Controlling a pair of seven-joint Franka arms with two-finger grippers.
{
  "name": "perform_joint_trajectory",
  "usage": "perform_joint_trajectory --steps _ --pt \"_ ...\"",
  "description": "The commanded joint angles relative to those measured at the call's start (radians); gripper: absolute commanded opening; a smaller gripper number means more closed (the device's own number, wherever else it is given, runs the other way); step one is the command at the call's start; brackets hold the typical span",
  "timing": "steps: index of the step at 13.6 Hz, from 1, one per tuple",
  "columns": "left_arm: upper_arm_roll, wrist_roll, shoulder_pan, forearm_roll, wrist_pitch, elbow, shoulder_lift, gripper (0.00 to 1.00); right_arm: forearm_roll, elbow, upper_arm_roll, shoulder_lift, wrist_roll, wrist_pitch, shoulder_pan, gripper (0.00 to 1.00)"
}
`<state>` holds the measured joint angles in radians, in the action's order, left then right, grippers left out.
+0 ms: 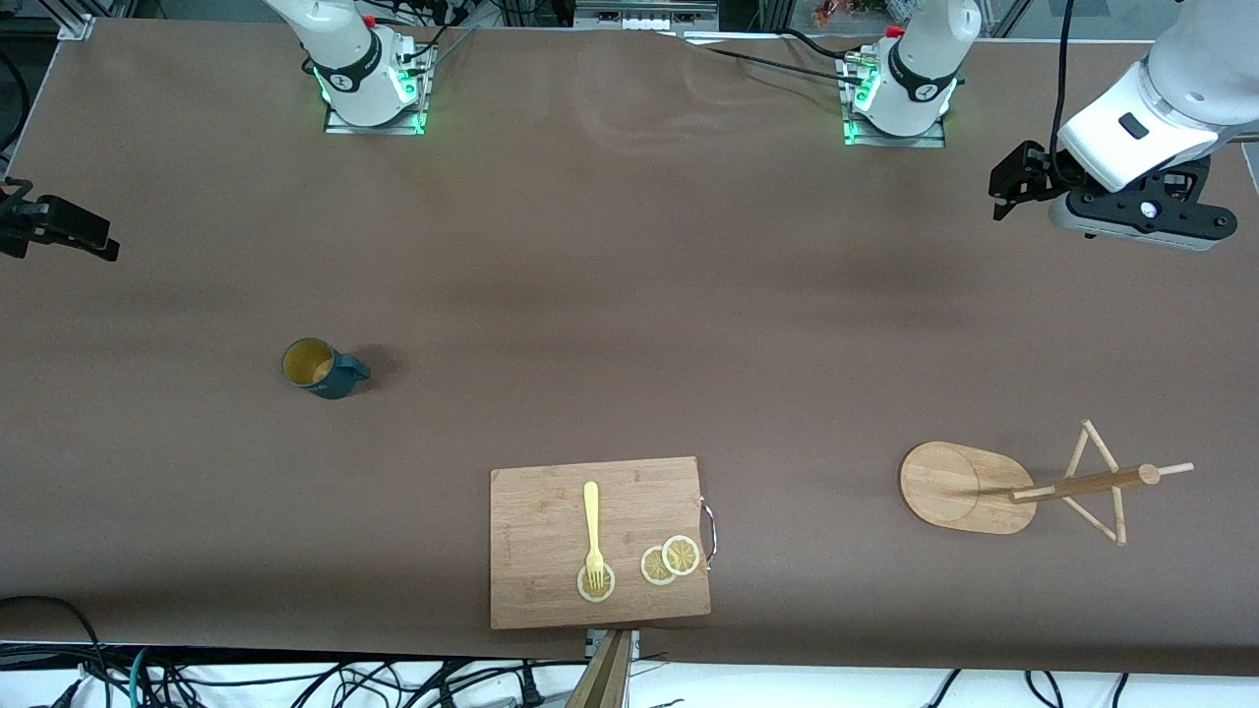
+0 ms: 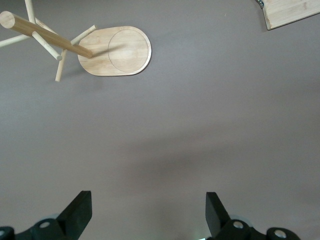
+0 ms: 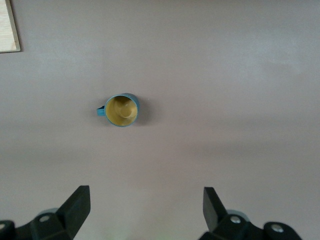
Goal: Pass cup and hang on rack
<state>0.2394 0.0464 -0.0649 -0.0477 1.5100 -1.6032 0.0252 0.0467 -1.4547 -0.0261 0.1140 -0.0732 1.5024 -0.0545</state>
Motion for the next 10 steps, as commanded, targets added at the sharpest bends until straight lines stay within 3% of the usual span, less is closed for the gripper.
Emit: perform_joint_trajectory --steps 1,7,10 --pt "0.006 0.018 -0.006 -0.015 -0.01 0.003 0.001 1.0 -0.016 0.01 0.002 0.007 0.001 0.001 -0.011 1.0" --pt "0.008 0.018 -0.004 -0.015 -0.013 0.0 0.001 1.0 -0.022 0.008 -0.005 0.009 0.0 0.024 -0.024 1.0" --pt "0.008 0.018 -0.004 -0.015 -0.013 0.0 0.001 1.0 -0.015 0.004 -0.003 0.062 -0.008 0.062 -0.018 1.0"
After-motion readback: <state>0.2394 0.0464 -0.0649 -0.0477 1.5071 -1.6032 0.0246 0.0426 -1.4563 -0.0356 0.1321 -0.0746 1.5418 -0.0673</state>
